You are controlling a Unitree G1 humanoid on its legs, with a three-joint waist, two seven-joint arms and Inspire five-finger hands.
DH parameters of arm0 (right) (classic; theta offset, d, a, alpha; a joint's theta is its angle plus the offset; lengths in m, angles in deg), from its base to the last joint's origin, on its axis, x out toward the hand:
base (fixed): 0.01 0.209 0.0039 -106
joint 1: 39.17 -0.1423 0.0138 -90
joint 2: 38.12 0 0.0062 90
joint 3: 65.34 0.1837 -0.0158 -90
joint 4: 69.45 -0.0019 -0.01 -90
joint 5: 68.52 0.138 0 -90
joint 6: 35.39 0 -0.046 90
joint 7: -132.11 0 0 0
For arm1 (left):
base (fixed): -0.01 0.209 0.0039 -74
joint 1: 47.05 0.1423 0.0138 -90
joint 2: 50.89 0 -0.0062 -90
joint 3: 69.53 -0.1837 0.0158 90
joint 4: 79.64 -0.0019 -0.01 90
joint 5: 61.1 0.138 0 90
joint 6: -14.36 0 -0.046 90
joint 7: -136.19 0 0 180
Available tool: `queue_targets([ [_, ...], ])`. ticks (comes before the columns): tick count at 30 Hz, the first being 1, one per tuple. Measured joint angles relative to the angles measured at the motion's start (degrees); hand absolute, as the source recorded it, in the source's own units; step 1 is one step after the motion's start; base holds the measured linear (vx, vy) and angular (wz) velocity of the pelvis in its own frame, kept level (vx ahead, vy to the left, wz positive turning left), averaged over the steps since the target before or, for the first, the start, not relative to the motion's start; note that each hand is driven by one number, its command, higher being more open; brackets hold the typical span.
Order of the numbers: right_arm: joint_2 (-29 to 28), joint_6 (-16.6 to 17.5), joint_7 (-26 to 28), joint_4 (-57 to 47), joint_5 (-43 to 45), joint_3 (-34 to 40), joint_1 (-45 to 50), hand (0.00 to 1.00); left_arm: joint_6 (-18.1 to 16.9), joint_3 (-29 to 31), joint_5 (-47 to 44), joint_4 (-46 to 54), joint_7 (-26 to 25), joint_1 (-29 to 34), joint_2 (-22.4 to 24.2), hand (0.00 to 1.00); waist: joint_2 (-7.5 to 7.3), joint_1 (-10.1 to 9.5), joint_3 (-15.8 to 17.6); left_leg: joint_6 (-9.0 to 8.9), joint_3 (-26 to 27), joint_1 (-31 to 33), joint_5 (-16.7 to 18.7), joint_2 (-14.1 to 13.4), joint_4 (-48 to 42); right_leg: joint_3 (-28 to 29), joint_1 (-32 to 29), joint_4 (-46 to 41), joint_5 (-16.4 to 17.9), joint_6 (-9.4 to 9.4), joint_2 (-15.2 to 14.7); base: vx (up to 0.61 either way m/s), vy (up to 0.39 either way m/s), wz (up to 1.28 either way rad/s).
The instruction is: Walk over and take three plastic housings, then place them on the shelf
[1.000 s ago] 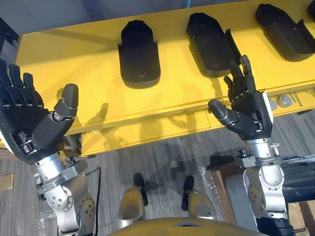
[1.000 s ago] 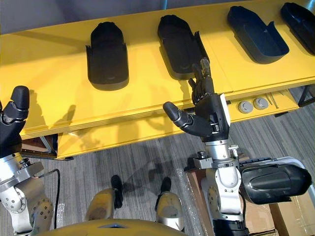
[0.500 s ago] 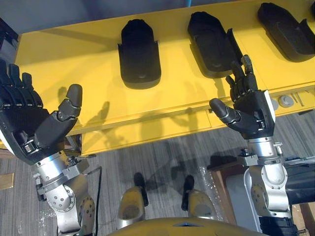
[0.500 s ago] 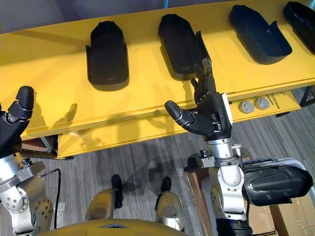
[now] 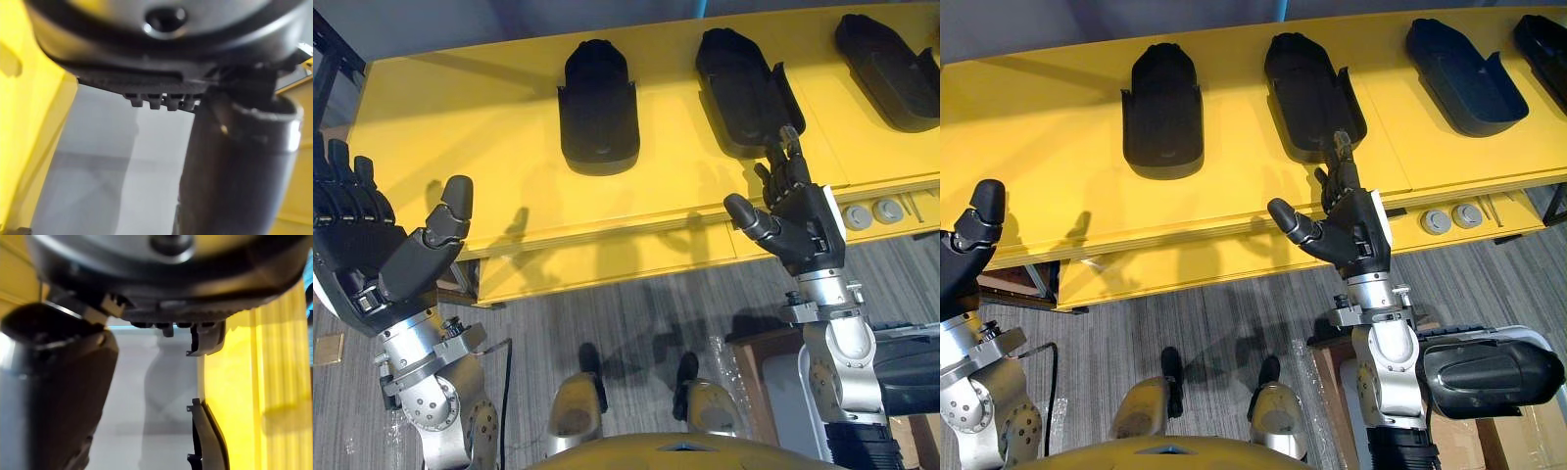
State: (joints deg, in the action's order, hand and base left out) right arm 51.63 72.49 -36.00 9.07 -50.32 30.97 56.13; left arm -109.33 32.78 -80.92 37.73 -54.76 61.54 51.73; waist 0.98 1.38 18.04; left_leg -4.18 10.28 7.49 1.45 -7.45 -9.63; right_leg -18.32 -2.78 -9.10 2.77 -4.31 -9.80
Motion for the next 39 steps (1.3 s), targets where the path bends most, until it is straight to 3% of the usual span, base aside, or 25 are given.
queue_targets([
  [18, -0.02, -1.26, -1.26, 2.60, -3.87, -0.10, 0.37, 1.00, 0.00, 0.02, 0.04, -0.01, 0.08, 0.43, 0.01, 1.00, -0.01, 0.05, 0.00, -0.08, -0.14, -0.13, -0.74, -0.04, 0.80, -0.11, -0.24, -0.19, 0.00, 0.00, 0.08, 0.00, 0.000, 0.00],
  [39, -0.02, -1.24, -2.50, 7.56, -4.49, -0.28, -3.92, 1.00, 0.04, -0.01, 0.16, -0.04, -1.05, 0.47, 0.01, 1.00, -0.11, -1.23, -0.07, -0.05, -1.35, -0.18, -2.37, 0.08, 1.83, -1.16, -0.22, -0.95, 0.04, 0.08, 0.04, -0.01, -0.001, 0.02],
])
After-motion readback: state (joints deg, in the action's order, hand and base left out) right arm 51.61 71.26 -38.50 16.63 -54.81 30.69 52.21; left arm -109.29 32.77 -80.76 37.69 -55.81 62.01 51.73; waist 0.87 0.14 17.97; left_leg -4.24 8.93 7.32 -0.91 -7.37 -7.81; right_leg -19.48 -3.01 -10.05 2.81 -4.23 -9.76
